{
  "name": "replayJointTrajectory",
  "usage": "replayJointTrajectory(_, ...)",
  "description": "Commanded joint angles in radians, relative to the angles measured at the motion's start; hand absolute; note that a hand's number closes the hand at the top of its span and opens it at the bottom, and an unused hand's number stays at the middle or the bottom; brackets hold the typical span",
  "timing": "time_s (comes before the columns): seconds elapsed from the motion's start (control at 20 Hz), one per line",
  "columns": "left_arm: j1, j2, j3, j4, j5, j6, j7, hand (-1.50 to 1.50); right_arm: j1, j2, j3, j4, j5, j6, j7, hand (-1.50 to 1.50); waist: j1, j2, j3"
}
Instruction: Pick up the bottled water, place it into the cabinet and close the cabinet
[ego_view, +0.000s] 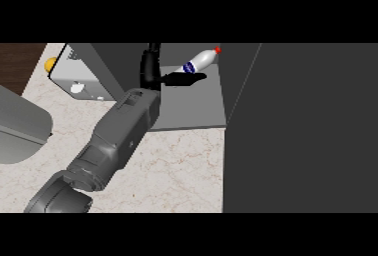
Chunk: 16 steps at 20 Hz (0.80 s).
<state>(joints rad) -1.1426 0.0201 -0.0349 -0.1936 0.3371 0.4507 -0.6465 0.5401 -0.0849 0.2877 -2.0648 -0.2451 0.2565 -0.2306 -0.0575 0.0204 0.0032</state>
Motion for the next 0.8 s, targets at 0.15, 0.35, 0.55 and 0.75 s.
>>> replayJointTrajectory(0.15, 0.102, 0.056, 0.021, -0.079, 0.011, -0.147, -0.088, -1.50, 0.046, -0.028, -0.023, -0.076, -0.032, -0.001, 0.021, -1.50, 0.041, -0.018, -0.004)
replayJointTrajectory(0.35, 0.171, 0.027, 0.006, -0.176, 0.034, -0.184, -0.063, -1.50, 0.082, -0.006, 0.020, -0.079, -0.001, -0.024, 0.017, -1.50, 0.071, -0.031, -0.003)
replayJointTrajectory(0.55, 0.226, 0.003, -0.040, -0.267, 0.052, -0.184, -0.068, -1.50, 0.056, 0.003, -0.011, 0.000, 0.007, -0.021, -0.034, -1.50, 0.084, -0.034, -0.003)
replayJointTrajectory(0.75, 0.325, 0.032, -0.099, -0.379, 0.077, -0.233, -0.032, -1.50, 0.073, 0.006, 0.013, -0.074, 0.027, -0.058, 0.019, -1.50, 0.098, -0.038, -0.003)
